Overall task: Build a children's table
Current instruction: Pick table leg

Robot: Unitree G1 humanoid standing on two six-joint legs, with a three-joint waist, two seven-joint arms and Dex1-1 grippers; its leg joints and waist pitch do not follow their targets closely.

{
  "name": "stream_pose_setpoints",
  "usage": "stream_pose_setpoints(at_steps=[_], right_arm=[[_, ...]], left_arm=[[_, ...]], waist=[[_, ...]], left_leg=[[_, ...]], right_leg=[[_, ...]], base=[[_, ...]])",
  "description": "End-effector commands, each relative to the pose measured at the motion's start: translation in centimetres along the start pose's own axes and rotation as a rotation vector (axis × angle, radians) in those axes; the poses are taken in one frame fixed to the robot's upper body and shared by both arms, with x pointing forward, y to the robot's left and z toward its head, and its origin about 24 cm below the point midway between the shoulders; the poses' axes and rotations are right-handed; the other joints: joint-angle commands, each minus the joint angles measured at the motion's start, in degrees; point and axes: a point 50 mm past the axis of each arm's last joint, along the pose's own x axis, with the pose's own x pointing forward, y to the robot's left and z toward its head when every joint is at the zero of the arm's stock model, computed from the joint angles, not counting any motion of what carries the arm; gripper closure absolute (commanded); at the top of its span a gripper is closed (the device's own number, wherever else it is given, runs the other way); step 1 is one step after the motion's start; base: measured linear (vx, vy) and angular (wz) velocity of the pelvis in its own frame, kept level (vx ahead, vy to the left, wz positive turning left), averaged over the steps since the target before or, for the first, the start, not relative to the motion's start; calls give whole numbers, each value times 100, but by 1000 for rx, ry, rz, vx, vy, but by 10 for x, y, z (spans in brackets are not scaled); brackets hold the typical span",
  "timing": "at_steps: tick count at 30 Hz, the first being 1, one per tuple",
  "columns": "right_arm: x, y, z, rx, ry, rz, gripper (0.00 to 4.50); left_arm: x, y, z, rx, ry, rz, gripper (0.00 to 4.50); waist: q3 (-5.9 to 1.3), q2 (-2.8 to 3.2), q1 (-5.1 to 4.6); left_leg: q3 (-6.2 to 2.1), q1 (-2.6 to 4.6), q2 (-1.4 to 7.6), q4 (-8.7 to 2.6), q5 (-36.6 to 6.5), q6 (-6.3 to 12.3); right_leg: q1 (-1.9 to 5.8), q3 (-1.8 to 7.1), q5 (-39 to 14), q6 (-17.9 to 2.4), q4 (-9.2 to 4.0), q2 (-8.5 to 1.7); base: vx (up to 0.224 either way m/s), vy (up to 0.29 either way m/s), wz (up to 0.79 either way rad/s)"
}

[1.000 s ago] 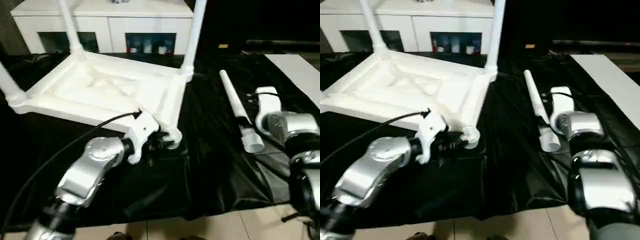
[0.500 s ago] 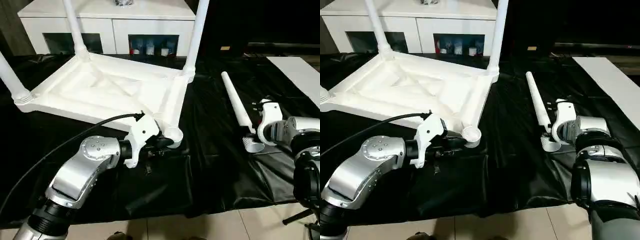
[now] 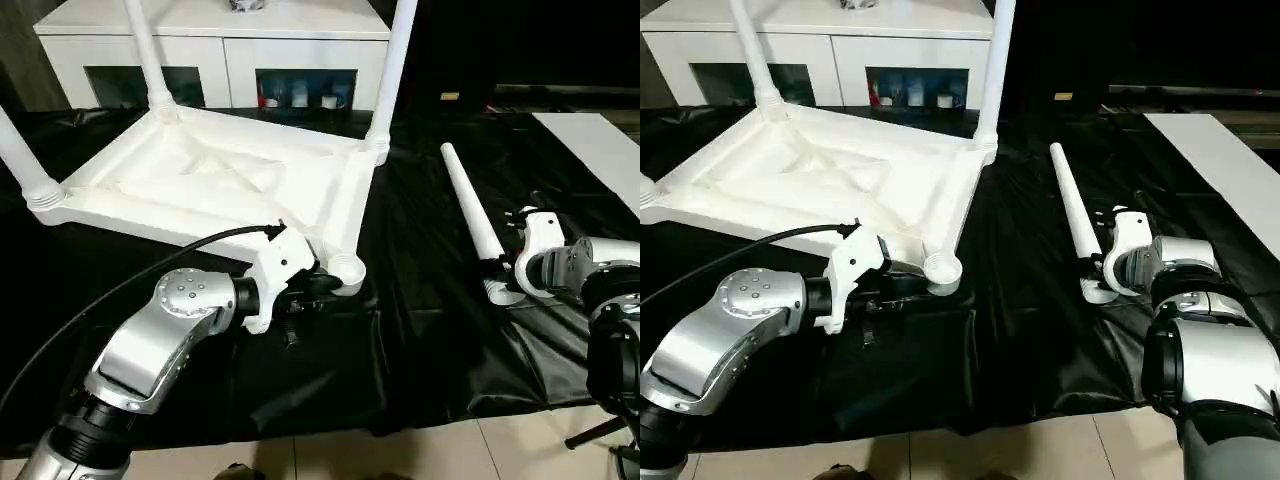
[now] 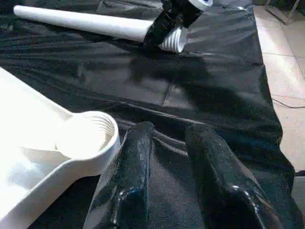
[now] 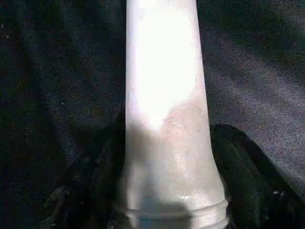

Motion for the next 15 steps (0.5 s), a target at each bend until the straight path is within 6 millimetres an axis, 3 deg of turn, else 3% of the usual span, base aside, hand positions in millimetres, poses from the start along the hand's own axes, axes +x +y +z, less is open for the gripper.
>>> stream_pose_setpoints(at_steps=[1, 7, 10, 11, 12, 15], right_arm=[[0, -3, -2, 25, 6, -7, 185], [-2, -2, 17, 60, -219, 4, 185], [-3, -1, 24, 55, -364, 8, 185], [-6, 5, 29, 61, -524, 64, 185], [-8, 9, 32, 55, -608, 94, 185], [-16, 24, 30, 53, -761, 186, 186]], left_arm=[[1, 0, 8, 28, -14, -4, 306], [-2, 25, 27, 4, -166, 203, 306], [-2, 34, 33, -51, -237, 274, 306], [-2, 45, 40, -123, -312, 342, 279], [-3, 50, 43, -148, -340, 368, 279], [-3, 58, 51, -215, -406, 407, 267]], waist=[[-403, -9, 18], [-409, -27, 15], [-435, -14, 28], [-445, 4, 40], [-453, -21, 40], [-473, -1, 29]], left_leg=[[-103, 182, 260, -369, -1489, -210], [-102, 183, 255, -359, -1457, -174], [-88, 165, 246, -347, -1247, -96], [-94, 163, 243, -339, -1188, -47], [-79, 149, 233, -338, -1094, 42], [-114, 145, 248, -345, -879, 262]], right_leg=[[204, 165, -1258, -1393, -387, -303], [210, 177, -1212, -1321, -405, -321], [229, 178, -895, -1328, -384, -316], [245, 178, -787, -1346, -376, -322], [257, 184, -592, -1321, -372, -305], [283, 162, -348, -1408, -334, -301]], base=[[0, 0, 0], [0, 0, 0], [0, 0, 0], [0, 0, 0], [0, 0, 0], [0, 0, 0]])
